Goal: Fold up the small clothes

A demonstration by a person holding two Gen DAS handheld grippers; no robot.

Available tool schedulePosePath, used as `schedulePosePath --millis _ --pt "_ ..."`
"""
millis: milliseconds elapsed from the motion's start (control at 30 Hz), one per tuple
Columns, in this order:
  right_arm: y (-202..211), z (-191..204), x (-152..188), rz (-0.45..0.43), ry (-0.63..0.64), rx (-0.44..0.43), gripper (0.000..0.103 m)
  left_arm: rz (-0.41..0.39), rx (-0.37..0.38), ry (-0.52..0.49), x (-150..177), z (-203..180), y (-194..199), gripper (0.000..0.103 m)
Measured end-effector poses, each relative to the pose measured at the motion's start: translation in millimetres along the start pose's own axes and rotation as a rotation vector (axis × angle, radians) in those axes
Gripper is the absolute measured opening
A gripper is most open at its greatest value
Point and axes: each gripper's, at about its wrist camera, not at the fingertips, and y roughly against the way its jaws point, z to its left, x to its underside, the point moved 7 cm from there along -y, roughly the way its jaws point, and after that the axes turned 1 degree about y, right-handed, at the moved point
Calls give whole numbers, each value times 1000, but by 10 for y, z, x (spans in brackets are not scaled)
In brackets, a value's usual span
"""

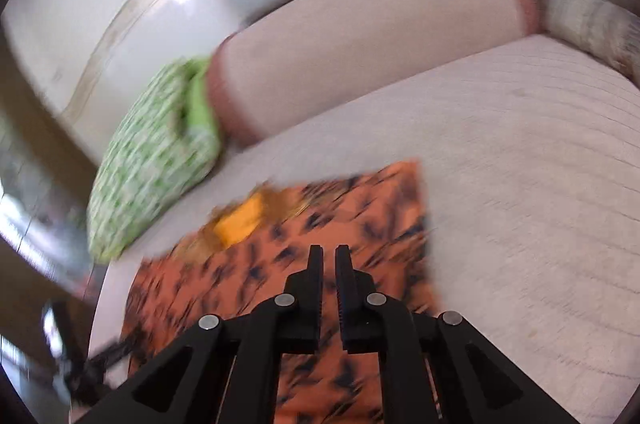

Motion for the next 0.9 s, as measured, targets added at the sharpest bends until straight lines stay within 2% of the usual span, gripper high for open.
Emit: schedulePosePath --millis 100,167,200,233,267,333,400,467,567,733,900 --pt "-237 233 302 147 33 -64 8 39 8 -46 101 4 -57 87" --pt "-501 260 618 294 67 -9 10 55 29 -61 153 11 -110 88" --pt "-593 249 746 325 83 22 9 47 40 -57 149 37 -103 89" --pt "-542 276 740 270 93 21 9 46 47 -53 141 70 -80 89" --pt "-479 295 727 274 86 26 9 40 48 -47 134 98 -49 89" --pt "-330 325 709 277 26 -9 9 -14 35 -38 116 173 96 89" --pt "-127 377 685 218 -7 -52 9 -70 22 -48 149 219 292 89" --pt "165 435 726 168 -10 -68 9 -125 44 -55 264 219 559 89" --pt "617 533 877 89 40 -61 9 -209 27 -67 476 198 980 89" --pt "1274 612 1207 34 135 -49 9 -294 -34 -170 885 108 1552 89" --pt "1590 635 1405 30 166 -55 9 -350 3 -192 1035 86 2054 89"
